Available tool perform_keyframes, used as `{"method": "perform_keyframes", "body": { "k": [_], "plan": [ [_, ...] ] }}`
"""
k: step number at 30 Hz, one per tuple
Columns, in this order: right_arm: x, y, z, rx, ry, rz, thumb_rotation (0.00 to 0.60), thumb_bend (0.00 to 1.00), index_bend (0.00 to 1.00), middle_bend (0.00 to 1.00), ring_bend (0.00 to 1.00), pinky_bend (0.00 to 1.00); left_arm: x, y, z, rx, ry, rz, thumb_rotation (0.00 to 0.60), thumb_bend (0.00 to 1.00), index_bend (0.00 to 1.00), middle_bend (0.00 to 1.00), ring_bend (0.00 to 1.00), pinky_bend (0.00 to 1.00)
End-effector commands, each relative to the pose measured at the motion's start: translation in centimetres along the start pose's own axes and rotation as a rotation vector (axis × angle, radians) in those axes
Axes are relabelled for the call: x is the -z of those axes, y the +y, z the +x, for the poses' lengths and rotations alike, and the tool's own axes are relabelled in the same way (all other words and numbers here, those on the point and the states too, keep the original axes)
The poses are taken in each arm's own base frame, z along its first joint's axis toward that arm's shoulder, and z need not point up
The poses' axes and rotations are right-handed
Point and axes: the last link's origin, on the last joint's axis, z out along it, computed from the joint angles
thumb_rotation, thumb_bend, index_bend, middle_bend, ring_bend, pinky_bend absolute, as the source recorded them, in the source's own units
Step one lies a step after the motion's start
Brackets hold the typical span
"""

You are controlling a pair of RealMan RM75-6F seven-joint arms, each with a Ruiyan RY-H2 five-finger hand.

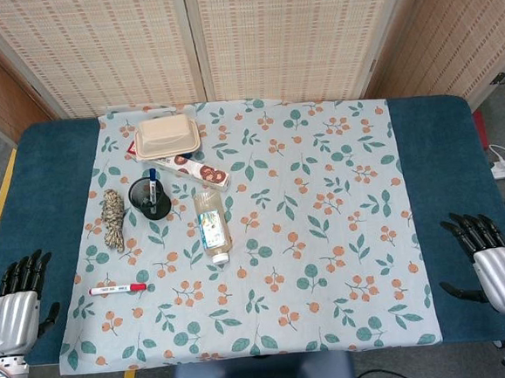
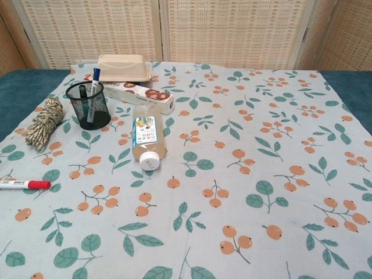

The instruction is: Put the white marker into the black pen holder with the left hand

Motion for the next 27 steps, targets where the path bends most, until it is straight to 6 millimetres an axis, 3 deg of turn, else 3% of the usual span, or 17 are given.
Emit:
{"method": "perform_keyframes", "body": {
  "k": [1, 27],
  "plan": [
    [0.03, -0.01, 0.02, 0.0, 0.0, 0.001, 0.6, 0.0, 0.13, 0.06, 0.05, 0.0, 0.02, 0.0, 0.0, 0.0, 0.0, -0.001, 0.6, 0.3, 0.04, 0.0, 0.0, 0.03],
    [0.23, -0.18, 0.18, -0.003, 0.001, 0.004, 0.6, 0.0, 0.14, 0.06, 0.05, 0.0, 0.34, 0.69, -0.16, 0.006, -0.022, -0.014, 0.6, 0.3, 0.04, 0.0, 0.0, 0.03]
  ]
}}
